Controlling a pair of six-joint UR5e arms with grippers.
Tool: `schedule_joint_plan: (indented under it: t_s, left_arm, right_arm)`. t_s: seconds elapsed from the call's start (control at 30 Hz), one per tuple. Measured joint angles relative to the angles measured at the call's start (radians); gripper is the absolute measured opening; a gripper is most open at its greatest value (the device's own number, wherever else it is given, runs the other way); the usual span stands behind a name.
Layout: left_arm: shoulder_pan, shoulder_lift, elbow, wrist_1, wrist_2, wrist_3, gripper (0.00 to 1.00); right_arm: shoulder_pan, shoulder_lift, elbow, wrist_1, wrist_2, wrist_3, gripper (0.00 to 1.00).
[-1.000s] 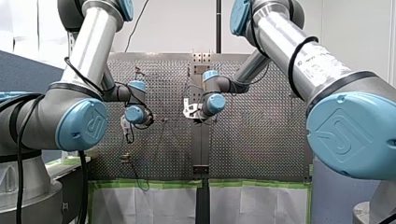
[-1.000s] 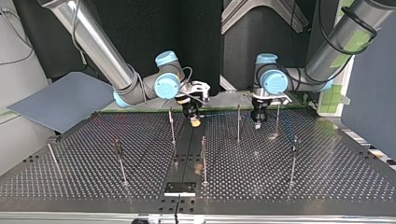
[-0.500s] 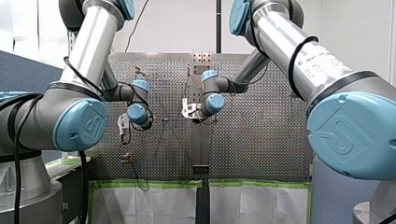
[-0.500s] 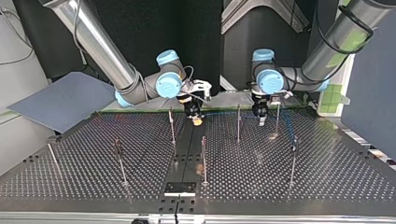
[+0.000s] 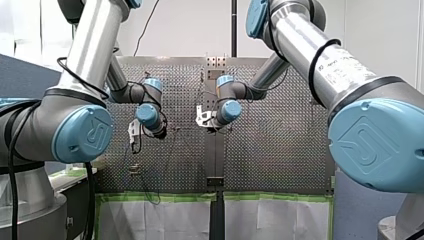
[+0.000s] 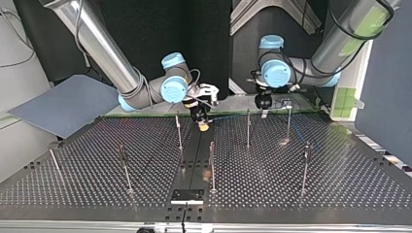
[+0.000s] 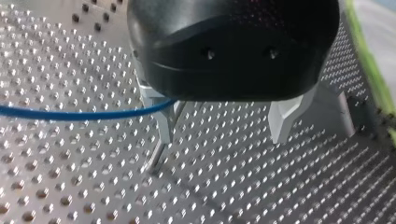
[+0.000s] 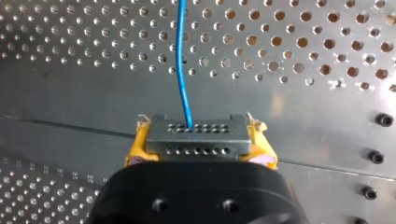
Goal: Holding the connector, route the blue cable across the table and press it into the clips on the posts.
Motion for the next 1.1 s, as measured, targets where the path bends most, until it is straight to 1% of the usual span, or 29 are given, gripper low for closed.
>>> schedule_joint_plan:
  t_s: [0.17, 0.37, 0.53, 0.67, 0.73, 0.87, 0.97, 1.1]
  left_arm:
    - [-0.021, 0.042, -0.037, -0.038, 0.008, -0.007, 1.00]
    - [-0.052, 0.094, -0.061, -0.050, 0.017, -0.007, 1.00]
    - [-0.080, 0.134, -0.063, -0.035, 0.018, -0.011, 1.00]
    - [-0.113, 0.163, -0.062, -0.003, 0.015, -0.039, 1.00]
    - [-0.130, 0.163, -0.058, 0.014, 0.006, -0.055, 1.00]
    - [-0.170, 0.139, -0.033, 0.053, -0.023, -0.086, 1.00]
    - [-0.196, 0.114, -0.008, 0.078, -0.041, -0.087, 1.00]
    - [-0.215, 0.081, 0.025, 0.090, -0.051, -0.088, 1.00]
  right_arm:
    - [0.001, 0.000, 0.000, 0.001, -0.001, -0.003, 0.00]
    - [0.001, -0.001, 0.000, 0.002, -0.001, -0.002, 0.00]
    - [-0.003, -0.001, 0.000, 0.003, -0.001, 0.012, 0.00]
    - [-0.006, -0.001, 0.000, 0.004, -0.001, 0.018, 0.00]
    - [-0.010, -0.001, 0.000, 0.004, -0.001, 0.019, 0.00]
    - [-0.017, -0.001, 0.000, 0.005, -0.001, 0.023, 0.00]
    - [-0.023, -0.001, 0.000, 0.005, -0.002, 0.024, 0.00]
    - [-0.028, -0.001, 0.000, 0.005, -0.001, 0.025, 0.00]
